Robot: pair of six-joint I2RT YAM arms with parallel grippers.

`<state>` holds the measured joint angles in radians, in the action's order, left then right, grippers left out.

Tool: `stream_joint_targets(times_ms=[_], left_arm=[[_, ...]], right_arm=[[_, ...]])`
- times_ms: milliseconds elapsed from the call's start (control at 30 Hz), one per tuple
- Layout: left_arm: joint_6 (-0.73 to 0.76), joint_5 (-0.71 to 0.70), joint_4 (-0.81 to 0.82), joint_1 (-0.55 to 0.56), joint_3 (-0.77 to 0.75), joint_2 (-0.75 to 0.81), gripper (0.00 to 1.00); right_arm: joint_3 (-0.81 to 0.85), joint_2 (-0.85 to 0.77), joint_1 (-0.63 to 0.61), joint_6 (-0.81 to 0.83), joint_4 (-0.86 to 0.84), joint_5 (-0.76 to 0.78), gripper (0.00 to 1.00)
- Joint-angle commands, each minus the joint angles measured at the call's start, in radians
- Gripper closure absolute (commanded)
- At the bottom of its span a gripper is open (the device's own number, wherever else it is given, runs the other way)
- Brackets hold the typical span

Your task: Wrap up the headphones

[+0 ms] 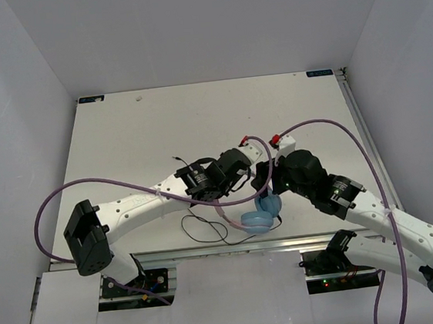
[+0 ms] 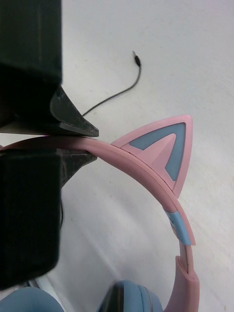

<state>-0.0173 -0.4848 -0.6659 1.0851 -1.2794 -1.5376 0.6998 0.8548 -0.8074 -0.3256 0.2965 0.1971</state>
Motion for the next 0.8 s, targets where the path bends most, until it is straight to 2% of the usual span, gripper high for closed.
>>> stream_joint_targets(times_ms=[0,267,400,633,767], left_arm=[[-0.174,-0.126,0.008,-0.098,-0.007,0.115,1.0],[-0.228,-0.155,-0.064,-0.16,-0.145,0.224,1.0],[-0.27,-0.179,-0.086,-0.186,-0.214,0.294,1.0],[-0.332,-0.006,-0.1,-0.195,-0.355,0.401,1.0],[-0.339,-0.029,-0.095,-0.194,-0.351,0.442,1.0]], right_arm=[[0.122,-0.089,-0.004,0.018,-0.083,0.078,0.15],[0.151,-0.175,-0.003,0.114,-0.113,-0.003,0.14],[0.096,-0.226,-0.003,0.135,-0.196,-0.084,0.15],[-0.117,-0.341,-0.004,0.174,-0.509,-0.267,0.18],[-0.27,-0.357,-0.003,0.19,-0.771,-0.406,0.18]])
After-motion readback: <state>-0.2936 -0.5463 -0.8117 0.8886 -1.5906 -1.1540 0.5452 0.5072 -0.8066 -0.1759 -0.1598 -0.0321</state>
